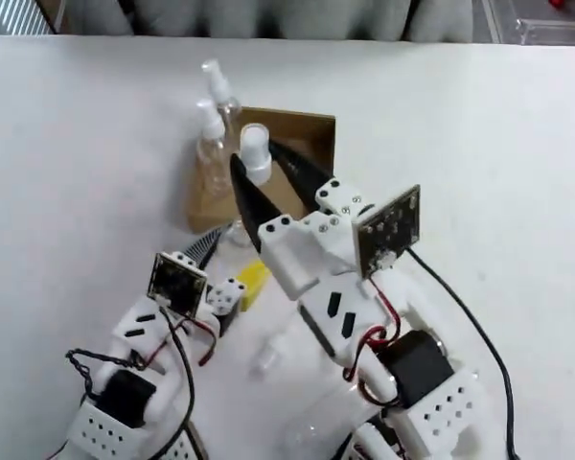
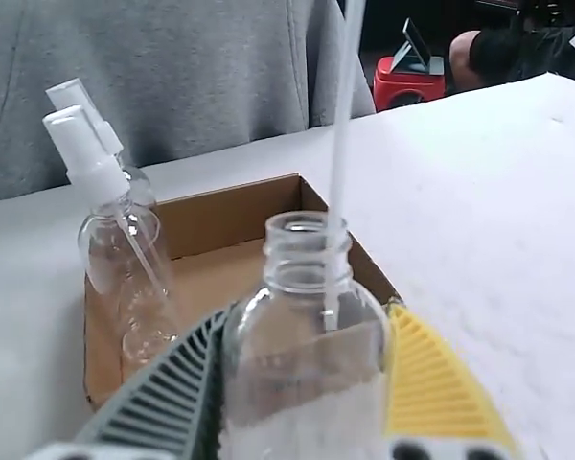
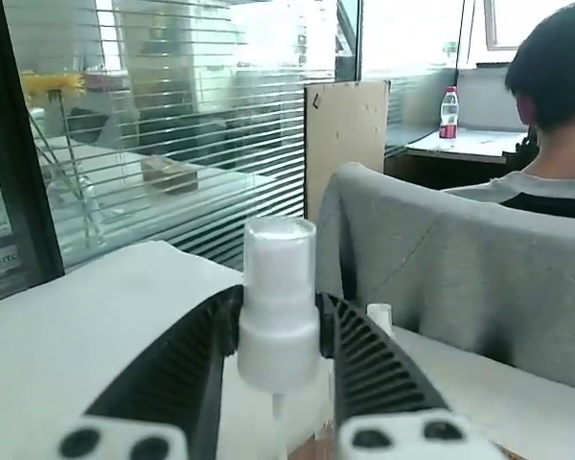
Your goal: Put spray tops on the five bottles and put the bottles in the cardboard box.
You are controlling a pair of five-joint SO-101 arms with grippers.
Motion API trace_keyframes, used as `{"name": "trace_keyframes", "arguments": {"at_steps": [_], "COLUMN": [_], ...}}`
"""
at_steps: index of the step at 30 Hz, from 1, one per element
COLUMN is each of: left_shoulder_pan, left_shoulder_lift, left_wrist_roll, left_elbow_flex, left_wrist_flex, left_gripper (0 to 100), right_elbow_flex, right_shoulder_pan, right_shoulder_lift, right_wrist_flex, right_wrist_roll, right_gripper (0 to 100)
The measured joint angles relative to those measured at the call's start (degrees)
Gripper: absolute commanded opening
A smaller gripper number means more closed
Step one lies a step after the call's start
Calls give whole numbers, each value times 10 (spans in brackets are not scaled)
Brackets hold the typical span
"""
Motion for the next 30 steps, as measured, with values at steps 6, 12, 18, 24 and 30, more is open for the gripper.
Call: {"name": "trace_keyframes", "arguments": {"at_steps": [6,12,18,24,30], "left_shoulder_pan": [1,2,2,2,-1], "left_shoulder_lift": [0,0,0,0,0], "left_wrist_roll": [0,0,0,0,0], "left_elbow_flex": [0,0,0,0,0], "left_wrist_flex": [-5,-8,-8,-8,-10], "left_gripper": [21,21,21,21,21], "right_elbow_flex": [35,75,90,90,90], "right_shoulder_pan": [-3,-3,-29,-39,-40], "right_shoulder_lift": [0,0,0,0,0], "right_wrist_flex": [0,0,25,45,47], "right_wrist_roll": [0,-1,-1,0,0], "right_gripper": [15,16,19,117,140]}}
